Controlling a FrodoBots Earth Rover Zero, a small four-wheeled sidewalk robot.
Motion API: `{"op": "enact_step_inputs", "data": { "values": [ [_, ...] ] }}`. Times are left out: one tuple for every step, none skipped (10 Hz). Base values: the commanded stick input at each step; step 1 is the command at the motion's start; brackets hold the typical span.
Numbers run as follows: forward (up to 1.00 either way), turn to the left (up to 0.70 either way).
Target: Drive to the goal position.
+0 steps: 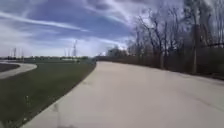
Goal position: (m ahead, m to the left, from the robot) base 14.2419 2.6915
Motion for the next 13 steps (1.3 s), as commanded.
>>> {"op": "enact_step_inputs", "data": {
  "values": [
    [1.0, 0.01],
    [1.0, 0.01],
    [1.0, 0.01],
    [1.0, 0.01],
    [1.0, 0.01],
    [1.0, 0.01],
    [1.0, 0.01],
    [1.0, 0.01],
    [1.0, 0.01],
    [1.0, 0.01],
    [1.0, 0.01],
    [1.0, 0.01],
    [1.0, 0.03]
  ]
}}
